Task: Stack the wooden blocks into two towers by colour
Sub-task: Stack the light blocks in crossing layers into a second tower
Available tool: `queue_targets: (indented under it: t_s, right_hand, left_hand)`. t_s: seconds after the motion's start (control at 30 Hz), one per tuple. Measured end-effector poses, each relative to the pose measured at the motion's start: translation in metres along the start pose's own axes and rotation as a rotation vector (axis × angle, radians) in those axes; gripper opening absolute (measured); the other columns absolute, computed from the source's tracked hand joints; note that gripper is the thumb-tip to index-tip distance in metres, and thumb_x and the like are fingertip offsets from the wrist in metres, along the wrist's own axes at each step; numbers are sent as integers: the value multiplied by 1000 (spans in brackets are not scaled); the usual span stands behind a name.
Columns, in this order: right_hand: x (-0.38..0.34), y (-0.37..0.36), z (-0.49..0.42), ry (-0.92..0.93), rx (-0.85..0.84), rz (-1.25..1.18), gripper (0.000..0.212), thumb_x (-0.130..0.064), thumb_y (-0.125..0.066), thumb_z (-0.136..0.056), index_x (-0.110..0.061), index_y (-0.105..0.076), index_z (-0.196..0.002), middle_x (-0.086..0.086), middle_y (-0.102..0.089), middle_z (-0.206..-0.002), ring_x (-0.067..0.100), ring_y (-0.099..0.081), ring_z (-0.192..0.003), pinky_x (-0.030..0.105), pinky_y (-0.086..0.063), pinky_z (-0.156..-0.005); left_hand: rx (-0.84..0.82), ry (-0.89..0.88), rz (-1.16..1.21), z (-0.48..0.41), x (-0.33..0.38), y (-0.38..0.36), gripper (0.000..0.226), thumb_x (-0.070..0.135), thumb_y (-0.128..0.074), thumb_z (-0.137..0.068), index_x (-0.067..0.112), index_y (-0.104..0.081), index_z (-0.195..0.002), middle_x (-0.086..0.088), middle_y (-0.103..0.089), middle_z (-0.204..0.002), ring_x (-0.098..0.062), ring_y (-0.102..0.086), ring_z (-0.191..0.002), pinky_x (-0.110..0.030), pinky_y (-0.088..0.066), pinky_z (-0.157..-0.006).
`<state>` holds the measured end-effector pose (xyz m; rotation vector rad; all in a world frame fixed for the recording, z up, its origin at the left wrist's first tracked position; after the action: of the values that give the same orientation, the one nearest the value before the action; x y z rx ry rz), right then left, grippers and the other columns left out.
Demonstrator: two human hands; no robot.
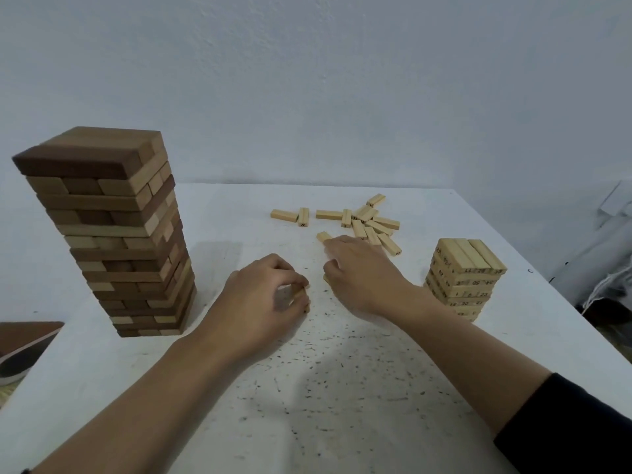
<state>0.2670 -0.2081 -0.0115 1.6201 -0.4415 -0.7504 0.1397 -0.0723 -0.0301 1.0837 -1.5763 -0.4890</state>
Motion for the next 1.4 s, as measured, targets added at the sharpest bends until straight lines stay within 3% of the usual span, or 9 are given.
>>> queue_targets:
  t_s: [0.27,0.37,0.5,0.6,0.73,0.9,1.1,1.27,1.4]
  right_hand:
    - [-19,2,-2,103,37,-157,21,-12,-37,-100,-9,-49,-83,4,-50,-71,20,-42,-66,39,-34,-67]
    - [-22,4,7,98,26,-162,25,-14,-38,-101,-5,-60,-111,13,-65,-94,29,-57,-89,46,-48,-80]
    - [-25,4,25,118,38,-205,36,-16,-38,-102,-13,-58,-132,10,-67,-112,28,-58,-107,47,-45,-97]
    - [-26,4,36,159,56,-251,34,-16,-41,-101,-18,-62,-128,5,-70,-106,24,-59,-102,46,-46,-94]
    - [-23,7,46,205,5,-307,37,-16,-45,-98,-29,-61,-130,-15,-66,-102,9,-51,-102,34,-42,-95]
    - [-12,5,44,204,55,-293,49,-15,-53,-94,-27,-53,-141,-12,-54,-126,5,-43,-117,21,-34,-95]
    - [6,5,46,149,-45,-116,42,-19,-43,-97,-25,-45,-139,-7,-38,-127,14,-33,-117,30,-38,-89]
    - [12,1,46,147,-24,-179,41,-11,-48,-95,-17,-53,-135,-7,-42,-129,10,-42,-111,25,-38,-86]
    - [10,-3,48,216,51,-258,39,-9,-57,-93,-15,-62,-132,-8,-52,-124,4,-47,-101,7,-35,-80]
  left_hand:
    - [5,89,-85,1,-4,11,17,43,-71,-89,33,-82,-97,21,-65,-102,-1,-62,-93,-25,-50,-86]
    - [27,114,-93,2,-4,13,18,41,-72,-90,31,-82,-100,19,-66,-104,-2,-63,-94,-24,-49,-87]
    - [32,109,-82,4,-4,10,19,38,-69,-92,28,-80,-105,13,-65,-110,-6,-61,-99,-41,-48,-98]
    - [20,109,-91,6,-3,8,24,38,-65,-95,37,-72,-118,16,-56,-119,-3,-54,-104,-40,-34,-107]
    - [-37,117,-171,6,0,7,26,42,-50,-103,46,-65,-125,21,-44,-137,-2,-43,-124,-30,-11,-95]
    - [-34,93,-177,6,-2,0,27,37,-49,-104,47,-69,-119,22,-56,-129,-3,-45,-123,-40,-21,-95]
    - [16,78,-52,5,-5,2,23,40,-58,-101,40,-72,-119,19,-60,-119,3,-50,-111,-44,-29,-108]
    - [16,85,-19,4,-2,6,29,41,-64,-98,31,-72,-124,13,-63,-124,-6,-56,-116,-50,-38,-109]
    - [6,92,-3,5,-2,5,41,56,-60,-96,31,-70,-126,15,-64,-124,-7,-57,-117,-50,-39,-109]
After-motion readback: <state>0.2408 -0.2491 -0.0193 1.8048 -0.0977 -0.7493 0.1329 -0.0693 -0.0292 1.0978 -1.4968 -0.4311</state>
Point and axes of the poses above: each hand's wrist, its own z-axis away from the middle knuckle, its own y-axis out of the back of the hand, x = y × z, the point moved 1 cm from there along -z, towards the middle knuckle
